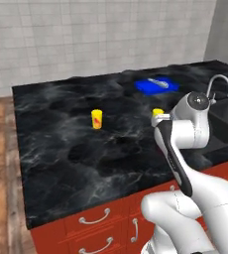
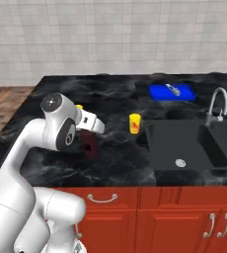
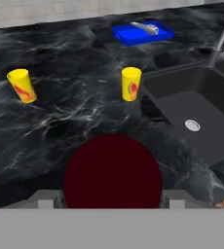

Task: Place the drinks on the dining counter in a tight cluster.

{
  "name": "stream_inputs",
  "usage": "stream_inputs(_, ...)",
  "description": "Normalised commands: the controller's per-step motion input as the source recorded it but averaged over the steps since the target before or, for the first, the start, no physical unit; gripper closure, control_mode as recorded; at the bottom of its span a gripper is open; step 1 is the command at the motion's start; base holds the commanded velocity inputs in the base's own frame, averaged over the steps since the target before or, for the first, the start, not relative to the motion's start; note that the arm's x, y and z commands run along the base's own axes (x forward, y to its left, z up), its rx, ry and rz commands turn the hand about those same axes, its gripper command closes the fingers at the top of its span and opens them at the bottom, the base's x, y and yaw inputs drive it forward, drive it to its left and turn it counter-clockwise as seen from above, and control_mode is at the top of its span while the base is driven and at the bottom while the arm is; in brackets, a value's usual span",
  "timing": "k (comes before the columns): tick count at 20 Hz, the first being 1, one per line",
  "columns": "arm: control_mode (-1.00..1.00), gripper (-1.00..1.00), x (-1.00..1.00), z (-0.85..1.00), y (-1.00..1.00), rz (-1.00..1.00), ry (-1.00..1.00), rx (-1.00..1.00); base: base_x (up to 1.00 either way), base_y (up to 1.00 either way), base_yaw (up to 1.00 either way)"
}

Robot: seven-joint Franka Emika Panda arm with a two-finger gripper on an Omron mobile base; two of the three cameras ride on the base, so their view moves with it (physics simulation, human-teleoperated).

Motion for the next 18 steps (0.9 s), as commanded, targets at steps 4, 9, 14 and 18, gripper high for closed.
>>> stream_inputs(4, 1.00, 1.00, 0.00, 0.00, 0.00, 0.00, 0.00, 0.00, 0.29, -0.38, 0.33)
stream_inputs(9, 1.00, 1.00, 0.00, 0.00, 0.00, 0.00, 0.00, 0.00, 0.28, -0.40, 0.30)
stream_inputs(14, 1.00, 1.00, 0.00, 0.00, 0.00, 0.00, 0.00, 0.00, 0.30, -0.43, 0.23)
stream_inputs(18, 1.00, 1.00, 0.00, 0.00, 0.00, 0.00, 0.00, 0.00, 0.47, -0.40, 0.16)
